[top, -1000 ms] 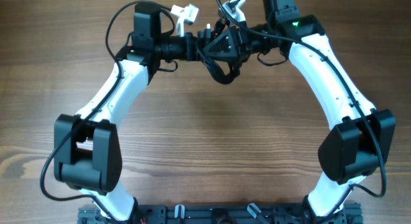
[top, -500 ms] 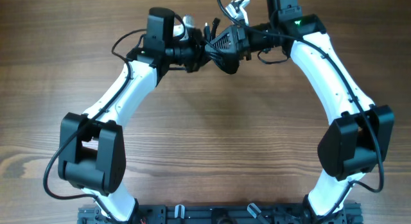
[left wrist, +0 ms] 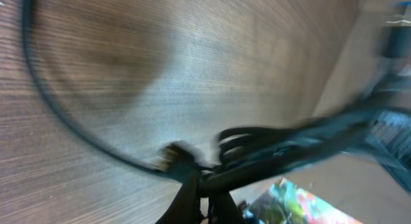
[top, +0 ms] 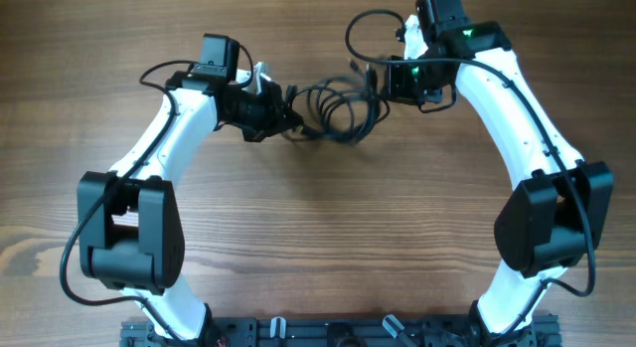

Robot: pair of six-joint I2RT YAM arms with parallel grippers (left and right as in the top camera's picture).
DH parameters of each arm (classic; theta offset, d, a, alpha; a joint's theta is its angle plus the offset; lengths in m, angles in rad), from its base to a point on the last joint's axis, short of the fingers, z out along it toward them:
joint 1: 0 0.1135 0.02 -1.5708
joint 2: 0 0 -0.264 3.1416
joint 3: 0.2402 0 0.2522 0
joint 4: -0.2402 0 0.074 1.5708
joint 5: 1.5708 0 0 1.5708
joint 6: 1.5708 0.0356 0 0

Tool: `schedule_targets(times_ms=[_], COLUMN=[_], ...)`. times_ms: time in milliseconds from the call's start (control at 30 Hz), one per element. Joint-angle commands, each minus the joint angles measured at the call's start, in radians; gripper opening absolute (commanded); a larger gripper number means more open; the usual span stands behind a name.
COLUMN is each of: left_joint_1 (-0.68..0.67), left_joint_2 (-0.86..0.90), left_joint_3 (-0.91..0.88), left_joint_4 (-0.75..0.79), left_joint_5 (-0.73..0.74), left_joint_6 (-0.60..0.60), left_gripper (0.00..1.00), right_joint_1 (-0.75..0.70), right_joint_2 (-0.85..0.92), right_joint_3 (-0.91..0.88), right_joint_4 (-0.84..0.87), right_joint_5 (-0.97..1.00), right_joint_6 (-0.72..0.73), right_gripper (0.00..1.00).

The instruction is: Untangle cables

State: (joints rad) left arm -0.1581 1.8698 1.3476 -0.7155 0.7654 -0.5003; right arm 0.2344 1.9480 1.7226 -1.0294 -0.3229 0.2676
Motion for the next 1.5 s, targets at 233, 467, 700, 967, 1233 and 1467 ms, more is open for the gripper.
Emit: schedule_targets(times_ms=[233,467,700,967,1233,1467], left_joint_1=[0.026,0.056,0.111,0.068,0.057,-0.005], left_joint_2=[0.008,0.008,0.026,0.038,0.062,0.072], left_joint_3=[-0.003,-0.003,-0.003,-0.071,-0.072,-0.165], left_joint_4=[0.004,-0.004,-0.143,-0.129,0.044,0.055], left_joint_5=[0.062,0.113,-0.125,-0.370,-0.520,-0.520], left_joint_6=[0.046,-0.025,0.034,-0.069,-0.080,-0.054], left_gripper=[0.04,0.04,0.04,1.00,0.64,0.63], right_joint_1=[0.002,0.190,0.208,0.232,0.234,0.234], right_joint_2=[-0.024,-0.021,-0.021,-0.019,-0.019,-0.019], right_joint_3=[0.092,-0.017,-0.110,-0.113,-0.113,-0.113], right_joint_4=[-0.155,0.046,0.211,0.280,0.270,0.254], right_joint_5=[-0.154,-0.084,-0.115,-0.111,-0.065,-0.065], right_joint_6=[-0.160,-0.078,0.086,0.204,0.202,0.194], right_gripper=[0.63,0.59,0.50,0.51,0.51,0.51])
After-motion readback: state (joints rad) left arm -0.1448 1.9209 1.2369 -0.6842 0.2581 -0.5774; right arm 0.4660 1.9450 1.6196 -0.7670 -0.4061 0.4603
